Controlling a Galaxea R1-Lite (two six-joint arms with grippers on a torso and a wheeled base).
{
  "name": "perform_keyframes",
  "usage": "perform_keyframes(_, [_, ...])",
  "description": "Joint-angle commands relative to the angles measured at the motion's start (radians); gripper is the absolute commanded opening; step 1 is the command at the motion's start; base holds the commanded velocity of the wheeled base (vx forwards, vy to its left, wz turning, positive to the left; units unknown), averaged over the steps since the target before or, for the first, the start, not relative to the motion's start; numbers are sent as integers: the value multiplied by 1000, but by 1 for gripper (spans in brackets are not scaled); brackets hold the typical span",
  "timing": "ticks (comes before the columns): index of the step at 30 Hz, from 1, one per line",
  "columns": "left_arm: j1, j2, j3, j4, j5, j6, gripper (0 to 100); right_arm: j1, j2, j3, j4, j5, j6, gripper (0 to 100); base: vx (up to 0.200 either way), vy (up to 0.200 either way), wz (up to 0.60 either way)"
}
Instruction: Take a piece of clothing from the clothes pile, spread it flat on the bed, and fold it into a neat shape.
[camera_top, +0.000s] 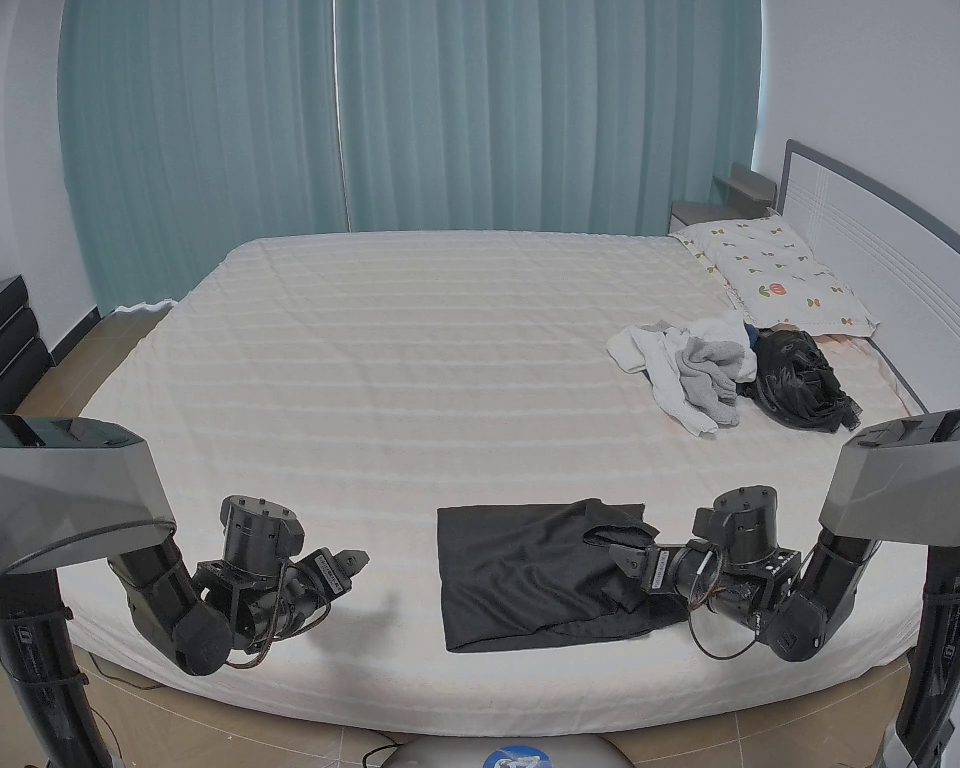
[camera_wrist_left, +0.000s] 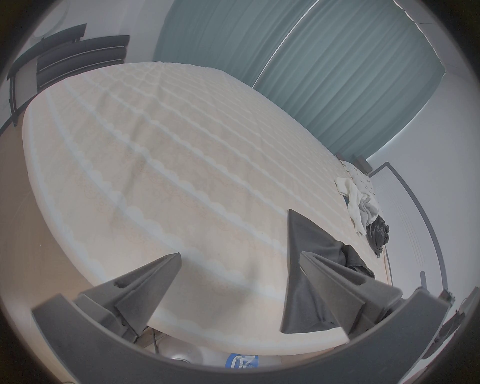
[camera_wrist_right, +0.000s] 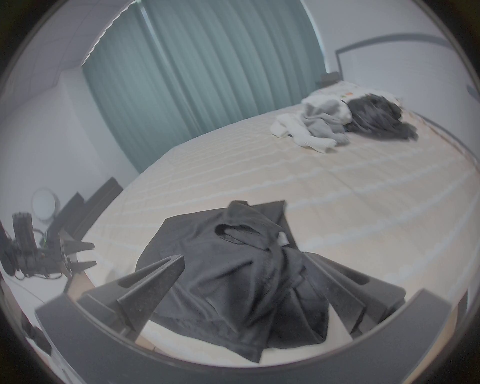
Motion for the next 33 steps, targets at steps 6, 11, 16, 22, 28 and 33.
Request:
perform_keyframes(6, [-8,55,6,-2,2,-2,100,-6,39,-308,278,-54,-199,100,0,0,0])
perform_keyframes(11, [-8,66,6,-2,2,-1,100,-8,125,-371,317,-64,-336,100,0,0,0])
perform_keyframes(16, [-7,78,2,-2,2,-1,100,0,182,-410,305,-73,-379,100,0,0,0])
perform_keyframes(22, [-5,91,-4,-2,4,-1,100,-3,197,-415,298,-88,-406,0,0,0,0])
perform_keyframes(28, [-5,101,-4,-2,4,2,100,-29,194,-415,205,-100,-393,0,0,0,0])
perform_keyframes(33, [-7,112,-9,-4,11,2,100,-78,159,-392,185,-93,-324,0,0,0,0])
